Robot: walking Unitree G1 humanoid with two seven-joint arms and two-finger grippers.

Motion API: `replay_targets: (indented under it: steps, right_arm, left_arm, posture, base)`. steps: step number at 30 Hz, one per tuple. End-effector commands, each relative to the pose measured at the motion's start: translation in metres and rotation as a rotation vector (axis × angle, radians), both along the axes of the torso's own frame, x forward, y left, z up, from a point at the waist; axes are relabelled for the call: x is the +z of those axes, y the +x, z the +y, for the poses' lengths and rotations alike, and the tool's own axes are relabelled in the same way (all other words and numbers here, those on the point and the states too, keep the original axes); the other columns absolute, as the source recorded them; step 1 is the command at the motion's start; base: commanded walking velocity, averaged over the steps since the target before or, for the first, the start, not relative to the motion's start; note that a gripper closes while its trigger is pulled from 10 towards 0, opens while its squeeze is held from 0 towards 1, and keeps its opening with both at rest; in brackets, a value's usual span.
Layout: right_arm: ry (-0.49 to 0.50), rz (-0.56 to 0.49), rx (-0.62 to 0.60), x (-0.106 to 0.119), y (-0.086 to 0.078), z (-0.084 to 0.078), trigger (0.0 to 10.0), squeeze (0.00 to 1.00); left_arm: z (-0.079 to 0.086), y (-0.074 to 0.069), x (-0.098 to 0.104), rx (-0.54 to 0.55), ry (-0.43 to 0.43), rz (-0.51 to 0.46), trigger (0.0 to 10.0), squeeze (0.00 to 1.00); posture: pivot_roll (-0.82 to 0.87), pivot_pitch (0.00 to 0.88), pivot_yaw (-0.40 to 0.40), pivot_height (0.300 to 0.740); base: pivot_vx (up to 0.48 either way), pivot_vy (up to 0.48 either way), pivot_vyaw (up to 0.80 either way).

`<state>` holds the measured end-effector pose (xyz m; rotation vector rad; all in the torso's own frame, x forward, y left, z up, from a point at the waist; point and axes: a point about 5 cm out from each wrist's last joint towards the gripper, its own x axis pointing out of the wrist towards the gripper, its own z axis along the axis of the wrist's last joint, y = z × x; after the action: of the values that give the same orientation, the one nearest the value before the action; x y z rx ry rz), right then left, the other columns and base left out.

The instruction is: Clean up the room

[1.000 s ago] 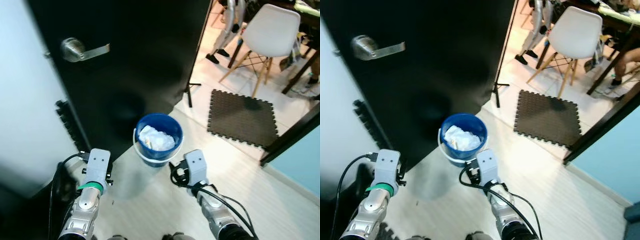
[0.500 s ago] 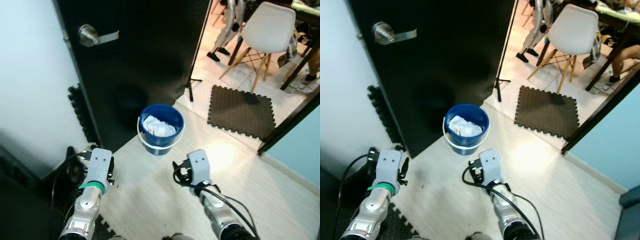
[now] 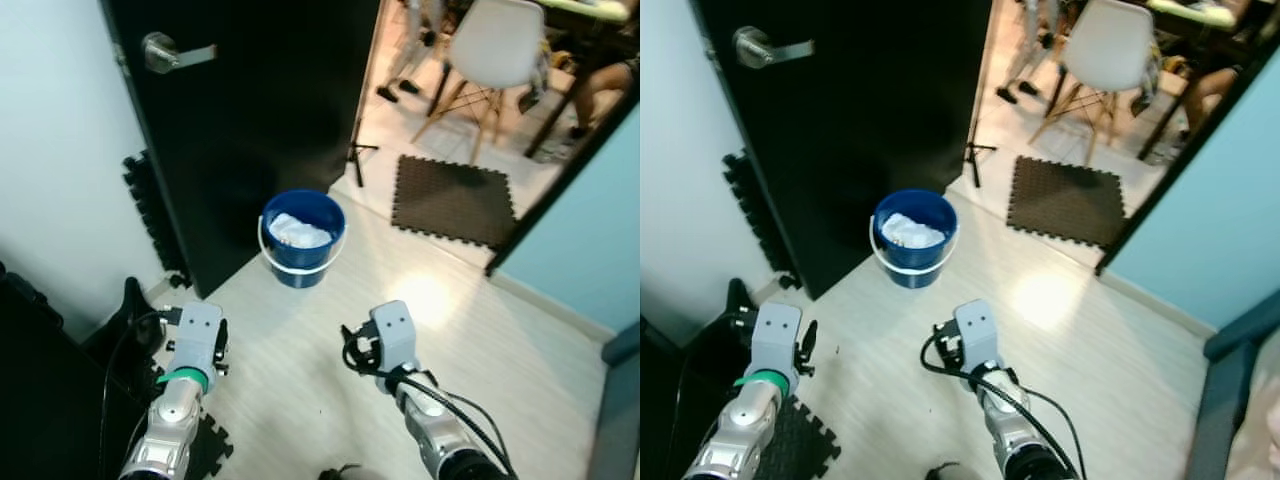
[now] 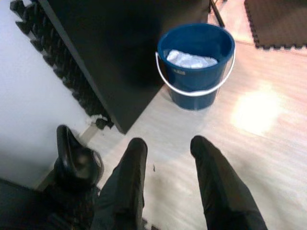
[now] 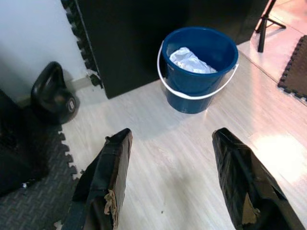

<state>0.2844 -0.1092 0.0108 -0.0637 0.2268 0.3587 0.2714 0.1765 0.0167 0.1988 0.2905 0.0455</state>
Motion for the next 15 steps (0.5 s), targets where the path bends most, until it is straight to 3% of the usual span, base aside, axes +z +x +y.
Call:
replay_targets:
  steps: [1,15]
  right_arm:
    - [-0.009,0.034,-0.028,-0.007,-0.004,-0.009,10.0,0.0]
    - [-0.059,0.153,-0.043,-0.031,-0.026,-0.022,10.0,0.0]
  left_arm:
    - [-0.002,-0.004,-0.007,-0.014,-0.003,0.046,10.0,0.0]
    - [0.015,-0.022,-0.033,-0.039,0.067,0.192,10.0,0.0]
  posture:
    - [0.02,0.006,0.018,0.72]
    - [0.01,0.007,0.016,0.72]
  base:
    - [0.0,0.0,-0.76]
    - [0.0,0.0,-0.76]
